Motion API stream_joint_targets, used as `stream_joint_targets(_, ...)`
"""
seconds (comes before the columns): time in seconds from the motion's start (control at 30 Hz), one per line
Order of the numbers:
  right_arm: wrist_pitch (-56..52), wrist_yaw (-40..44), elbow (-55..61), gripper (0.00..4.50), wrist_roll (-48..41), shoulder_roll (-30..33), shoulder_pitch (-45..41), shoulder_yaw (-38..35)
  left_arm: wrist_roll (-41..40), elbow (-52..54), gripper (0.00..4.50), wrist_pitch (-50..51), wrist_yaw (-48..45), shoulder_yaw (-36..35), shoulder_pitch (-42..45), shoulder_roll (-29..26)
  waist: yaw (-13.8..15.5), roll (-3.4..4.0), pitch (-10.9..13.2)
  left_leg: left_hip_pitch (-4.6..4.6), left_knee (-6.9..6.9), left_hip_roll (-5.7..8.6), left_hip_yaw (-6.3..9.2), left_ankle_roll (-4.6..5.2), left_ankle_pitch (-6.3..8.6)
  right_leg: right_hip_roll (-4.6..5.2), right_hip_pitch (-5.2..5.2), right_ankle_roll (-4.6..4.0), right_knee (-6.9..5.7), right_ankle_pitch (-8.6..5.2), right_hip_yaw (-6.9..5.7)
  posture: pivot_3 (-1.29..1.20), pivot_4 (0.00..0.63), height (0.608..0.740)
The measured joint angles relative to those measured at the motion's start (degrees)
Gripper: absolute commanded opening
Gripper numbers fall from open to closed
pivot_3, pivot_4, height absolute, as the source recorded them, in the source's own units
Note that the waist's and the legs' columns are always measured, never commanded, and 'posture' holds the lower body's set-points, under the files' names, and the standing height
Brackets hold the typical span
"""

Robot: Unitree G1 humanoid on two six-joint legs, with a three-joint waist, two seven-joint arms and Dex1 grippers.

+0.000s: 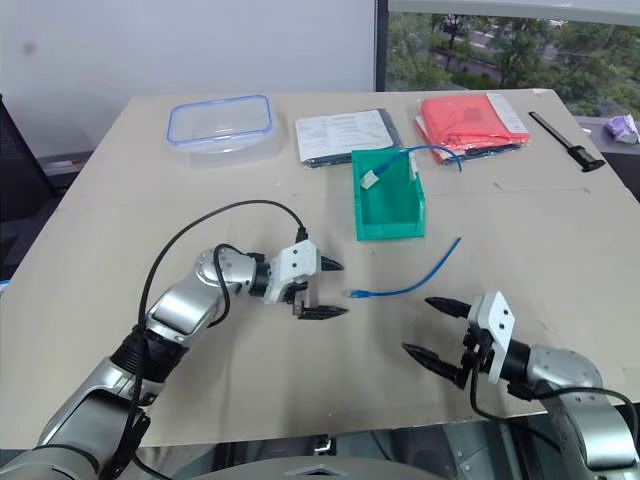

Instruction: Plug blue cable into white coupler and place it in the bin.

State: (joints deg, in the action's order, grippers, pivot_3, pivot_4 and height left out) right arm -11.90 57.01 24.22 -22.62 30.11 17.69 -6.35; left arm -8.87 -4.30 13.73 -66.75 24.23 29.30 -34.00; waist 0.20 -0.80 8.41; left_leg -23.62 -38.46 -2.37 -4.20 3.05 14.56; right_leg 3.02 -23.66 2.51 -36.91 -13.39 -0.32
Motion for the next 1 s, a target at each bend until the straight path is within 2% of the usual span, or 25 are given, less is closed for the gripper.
stream_joint_targets(0.07,1.5,-1.0,0.0,4.47,0.0,-0.1,0.5,-1.3,0.7,-1.6,4.5,-1.6,-1.7,0.6,1.1,0.4,0.1,-0.01,0.0,-0.01,-0.02,0.01,0.0,0.0,0.0,0.0,0.01,0.01,0.0,0.0,0.03,0.0,0.15,0.74)
stream_joint_targets(0.17,3.3,-2.5,0.3,4.5,-0.5,-0.1,0.5,-2.7,2.2,-3.9,3.71,-4.6,-3.4,1.3,2.3,1.5,0.5,-0.01,0.0,-0.03,-0.03,0.02,0.01,0.0,0.0,0.0,0.0,0.01,0.0,0.0,0.04,0.0,0.15,0.74)
stream_joint_targets(0.33,3.7,-2.6,1.8,4.5,-1.8,0.0,1.7,-2.8,3.3,-5.6,1.26,-6.7,-4.4,1.3,3.1,3.3,0.7,-0.01,0.0,-0.08,-0.02,0.02,0.09,0.0,0.0,0.0,0.0,0.02,0.01,-0.01,-0.03,0.0,0.15,0.74)
stream_joint_targets(0.4,3.7,-2.7,2.3,4.5,-2.1,0.1,1.7,-2.8,3.4,-6.0,0.15,-6.7,-4.6,1.3,3.1,4.0,0.6,-0.02,0.0,-0.08,-0.03,0.02,0.07,0.0,0.0,0.0,0.0,0.02,0.02,-0.01,-0.02,0.0,0.15,0.74)
stream_joint_targets(0.67,3.4,-3.5,2.3,4.5,-2.8,0.9,1.9,-2.8,3.7,-6.9,0.06,-7.2,-4.7,0.8,3.1,5.1,0.7,-0.03,0.0,-0.05,-0.04,0.03,0.09,0.0,0.0,0.01,0.04,0.02,0.01,0.0,-0.01,0.0,0.15,0.74)
stream_joint_targets(0.8,-5.9,-7.2,7.1,4.5,-11.4,0.6,4.4,-2.8,-2.6,-6.1,0.06,4.1,-3.1,-3.1,3.1,10.1,0.7,-0.08,0.0,-0.11,-0.06,0.0,0.14,0.0,0.0,0.05,0.03,0.03,0.01,0.0,-0.06,0.0,0.15,0.74)
stream_joint_targets(0.93,-17.9,-13.1,11.5,4.5,-24.6,0.2,6.3,-2.4,-15.1,0.9,0.06,22.8,-1.2,-8.8,3.2,14.2,0.4,-0.08,0.0,-0.08,-0.06,-0.16,0.16,0.01,0.0,0.04,0.04,0.03,-0.03,0.0,-0.04,0.0,0.15,0.74)
stream_joint_targets(1.0,-20.5,-15.8,12.1,4.5,-28.6,-1.3,5.4,-2.0,-19.8,3.9,0.06,29.5,-0.5,-10.4,3.2,14.7,0.3,-0.08,0.0,-0.04,-0.07,-0.15,0.16,0.01,0.0,0.0,0.04,0.03,-0.08,0.0,-0.03,0.0,0.15,0.74)
